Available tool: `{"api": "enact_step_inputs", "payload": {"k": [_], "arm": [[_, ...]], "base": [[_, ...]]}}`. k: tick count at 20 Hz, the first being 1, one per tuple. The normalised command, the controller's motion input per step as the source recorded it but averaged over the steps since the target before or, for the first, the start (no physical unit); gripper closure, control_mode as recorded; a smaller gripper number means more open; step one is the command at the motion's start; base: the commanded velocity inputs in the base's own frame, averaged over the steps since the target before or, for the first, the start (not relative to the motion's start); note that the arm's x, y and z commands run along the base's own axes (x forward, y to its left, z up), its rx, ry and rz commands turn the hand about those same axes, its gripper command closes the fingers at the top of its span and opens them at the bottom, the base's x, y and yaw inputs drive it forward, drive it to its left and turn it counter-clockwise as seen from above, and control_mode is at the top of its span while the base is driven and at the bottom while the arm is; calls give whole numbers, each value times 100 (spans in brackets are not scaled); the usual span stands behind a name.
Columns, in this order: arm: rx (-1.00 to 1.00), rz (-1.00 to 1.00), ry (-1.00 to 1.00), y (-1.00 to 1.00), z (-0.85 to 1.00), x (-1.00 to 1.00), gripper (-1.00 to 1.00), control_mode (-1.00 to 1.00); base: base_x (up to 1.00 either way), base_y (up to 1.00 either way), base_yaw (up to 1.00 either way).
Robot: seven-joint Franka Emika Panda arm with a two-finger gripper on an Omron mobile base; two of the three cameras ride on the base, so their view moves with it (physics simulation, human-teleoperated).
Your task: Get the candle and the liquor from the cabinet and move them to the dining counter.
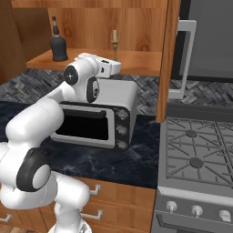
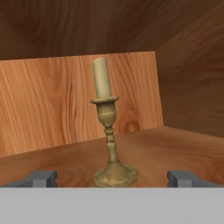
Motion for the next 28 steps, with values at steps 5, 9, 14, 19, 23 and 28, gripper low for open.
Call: {"api": "enact_step_inputs", "payload": {"k": [5, 9, 14, 19, 23, 28], "arm": [[0, 0, 0, -2, 0, 7, -100, -100], [0, 0, 0, 0, 0, 23, -100, -100], [0, 0, 0, 0, 1, 21, -100, -100], [0, -3, 0, -6, 22, 7, -100, -100], [0, -6, 0, 0, 29, 6, -100, -100], [-2, -3, 0, 5, 8, 11, -100, -100]], "base": [[0, 0, 0], [0, 0, 0], [0, 0, 0], [0, 0, 0], [0, 0, 0], [0, 0, 0]]}}
